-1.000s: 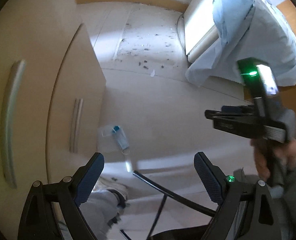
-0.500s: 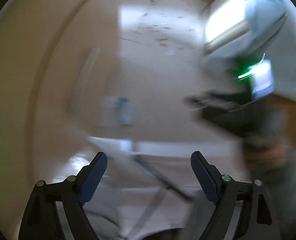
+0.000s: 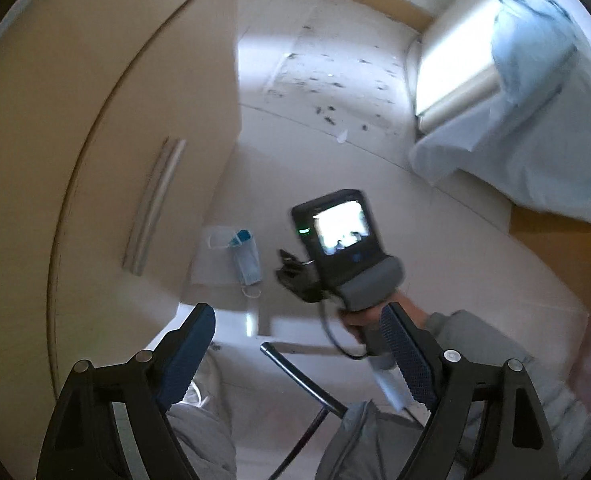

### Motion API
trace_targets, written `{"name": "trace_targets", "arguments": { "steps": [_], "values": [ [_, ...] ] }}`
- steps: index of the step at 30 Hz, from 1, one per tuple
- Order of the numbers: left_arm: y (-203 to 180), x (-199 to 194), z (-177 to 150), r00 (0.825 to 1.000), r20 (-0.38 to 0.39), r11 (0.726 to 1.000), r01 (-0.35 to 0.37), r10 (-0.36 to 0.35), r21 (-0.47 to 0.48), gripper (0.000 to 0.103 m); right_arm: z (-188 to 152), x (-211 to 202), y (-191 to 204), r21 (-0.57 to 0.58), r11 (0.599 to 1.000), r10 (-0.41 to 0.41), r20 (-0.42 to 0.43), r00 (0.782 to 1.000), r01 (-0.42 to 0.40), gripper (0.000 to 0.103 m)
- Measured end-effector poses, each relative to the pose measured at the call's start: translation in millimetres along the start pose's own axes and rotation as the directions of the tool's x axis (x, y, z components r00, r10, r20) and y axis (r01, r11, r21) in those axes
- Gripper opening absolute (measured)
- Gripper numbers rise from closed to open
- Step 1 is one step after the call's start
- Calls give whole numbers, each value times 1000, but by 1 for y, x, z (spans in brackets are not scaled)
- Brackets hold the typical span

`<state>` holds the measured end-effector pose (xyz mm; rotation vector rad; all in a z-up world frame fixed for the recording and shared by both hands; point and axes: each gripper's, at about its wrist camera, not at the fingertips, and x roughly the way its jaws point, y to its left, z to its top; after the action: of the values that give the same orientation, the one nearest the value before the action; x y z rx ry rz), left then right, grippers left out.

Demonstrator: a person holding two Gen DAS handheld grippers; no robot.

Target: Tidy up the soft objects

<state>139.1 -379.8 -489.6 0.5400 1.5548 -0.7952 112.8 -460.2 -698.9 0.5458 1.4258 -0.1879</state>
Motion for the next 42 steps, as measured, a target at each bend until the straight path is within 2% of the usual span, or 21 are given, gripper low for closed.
{"name": "trace_targets", "arguments": {
  "steps": [2,4,8,12,15,18,19,20,22,23,26,30,35,40,41,42],
  "values": [
    [4,4,3,1000,-12,1000,-11,11,8,86,7,17,18,-59,998,7,-2,1000,-7,52],
    [6,10,3,999,-17,999,-51,52,8,86,16,31,32,-105,994,1,-5,1000,-2,52],
    [4,18,4,998,-50,999,-40,41,19,86,42,50,43,-118,993,24,20,1000,-22,52],
    [1,24,2,996,-78,998,-36,39,46,86,52,74,61,-180,982,61,-21,998,-64,52],
    [0,27,2,995,-89,998,-37,40,43,86,51,85,66,-165,977,128,-33,991,-131,52],
    [-1,28,4,995,-100,999,-27,31,43,86,52,102,67,-150,980,124,-48,991,-130,52],
    [0,28,4,995,-97,999,-29,32,38,86,51,107,68,-155,980,118,-55,991,-126,47],
    [0,27,4,995,-92,999,-32,35,33,86,51,107,70,-166,978,121,-24,992,-123,42],
    [-1,28,5,995,-95,999,-35,38,32,86,52,113,70,-134,981,134,-35,990,-137,5],
    [0,27,5,995,-95,999,-37,40,30,86,51,119,69,-118,982,138,-63,988,-144,4],
    [-1,26,7,995,-90,999,-27,29,26,86,40,119,67,-127,984,117,-65,991,-124,3],
    [2,29,9,995,-94,1000,-28,28,-3,86,19,100,38,-44,989,142,-43,989,-144,2],
    [-4,34,13,994,-104,999,-46,45,-7,86,-11,56,-14,65,988,141,-1,990,-141,2],
    [-15,45,19,991,-132,1000,-23,23,-5,86,-43,-6,-56,153,982,104,61,993,-113,2],
    [-18,50,21,991,-129,999,-33,33,5,86,-48,-20,-63,158,983,77,82,994,-89,2],
    [-19,58,22,989,-130,997,-72,73,9,86,-53,-36,-72,175,981,69,102,992,-86,2]
  ]
}}
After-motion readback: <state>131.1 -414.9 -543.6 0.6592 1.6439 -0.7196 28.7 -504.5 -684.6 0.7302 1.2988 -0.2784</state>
